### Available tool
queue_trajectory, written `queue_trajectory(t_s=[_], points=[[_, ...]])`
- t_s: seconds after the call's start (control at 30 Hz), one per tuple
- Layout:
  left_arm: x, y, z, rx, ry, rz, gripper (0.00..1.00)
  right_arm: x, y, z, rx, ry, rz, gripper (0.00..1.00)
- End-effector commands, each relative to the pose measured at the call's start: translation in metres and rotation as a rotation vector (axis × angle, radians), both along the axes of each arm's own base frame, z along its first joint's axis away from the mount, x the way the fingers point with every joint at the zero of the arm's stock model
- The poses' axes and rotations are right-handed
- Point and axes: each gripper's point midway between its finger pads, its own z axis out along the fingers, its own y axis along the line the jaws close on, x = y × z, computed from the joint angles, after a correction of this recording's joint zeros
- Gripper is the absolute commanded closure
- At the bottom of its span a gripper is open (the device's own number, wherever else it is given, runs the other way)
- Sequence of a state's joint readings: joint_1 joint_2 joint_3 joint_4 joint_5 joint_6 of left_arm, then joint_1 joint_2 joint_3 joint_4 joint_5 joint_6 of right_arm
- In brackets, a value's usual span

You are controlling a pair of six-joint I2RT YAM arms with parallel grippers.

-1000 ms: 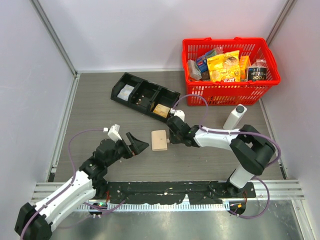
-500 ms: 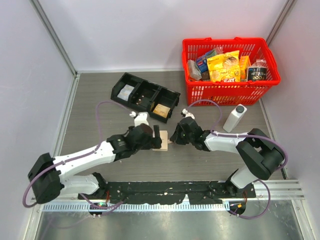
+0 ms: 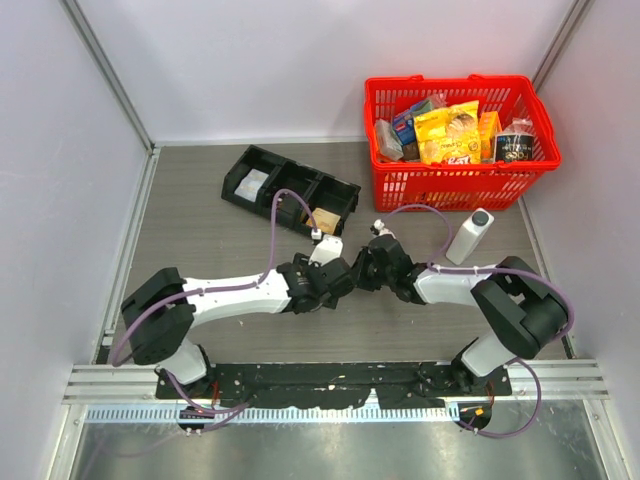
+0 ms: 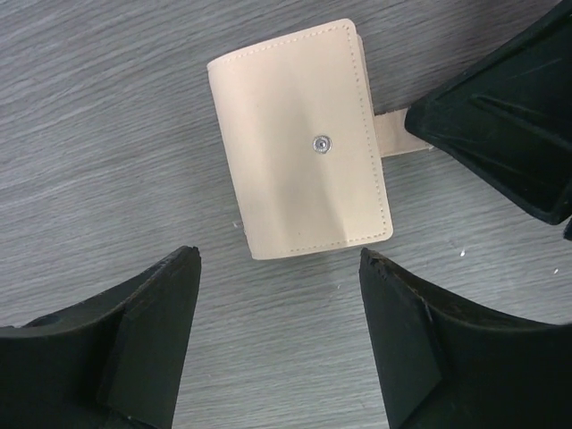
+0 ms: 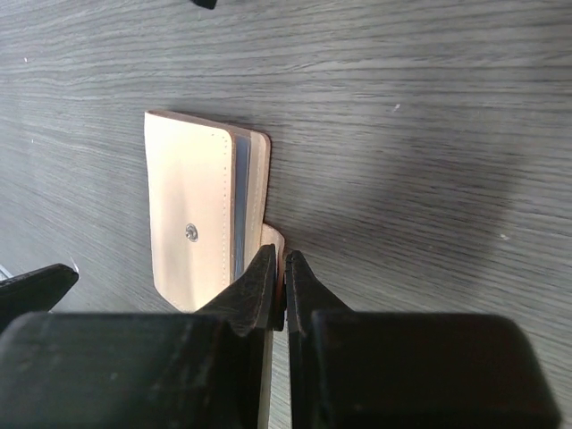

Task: Take the credit cards out of the card holder
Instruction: Open the card holder at the center of the board.

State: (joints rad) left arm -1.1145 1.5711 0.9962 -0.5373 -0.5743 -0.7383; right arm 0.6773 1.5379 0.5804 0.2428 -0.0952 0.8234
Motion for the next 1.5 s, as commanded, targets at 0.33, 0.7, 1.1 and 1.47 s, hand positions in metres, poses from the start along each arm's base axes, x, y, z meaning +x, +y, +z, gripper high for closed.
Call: queue_trajectory(t_s=[0.33,0.7,1.1,1.47], points=[[0.015,-0.045,-0.011,0.036,0.020,-0.083,0.31,0.002,0.001,-0.008,0.065,0.051,-0.021,0.99],[0.020,-0.039,-0.028,0.124,0.030,-0.022,0.31,0.001,0.000,-0.011,0.065,0.067,-0.026,0.99],[0.025,-0.032,0.000,0.085,-0.032,0.024,0.49,0.001,0.001,-0.011,0.066,0.066,-0.014,0.99],[0.045,0.004,0.020,0.089,-0.065,0.124,0.53,0.000,0.003,-0.013,0.056,0.077,0.007,0.99]])
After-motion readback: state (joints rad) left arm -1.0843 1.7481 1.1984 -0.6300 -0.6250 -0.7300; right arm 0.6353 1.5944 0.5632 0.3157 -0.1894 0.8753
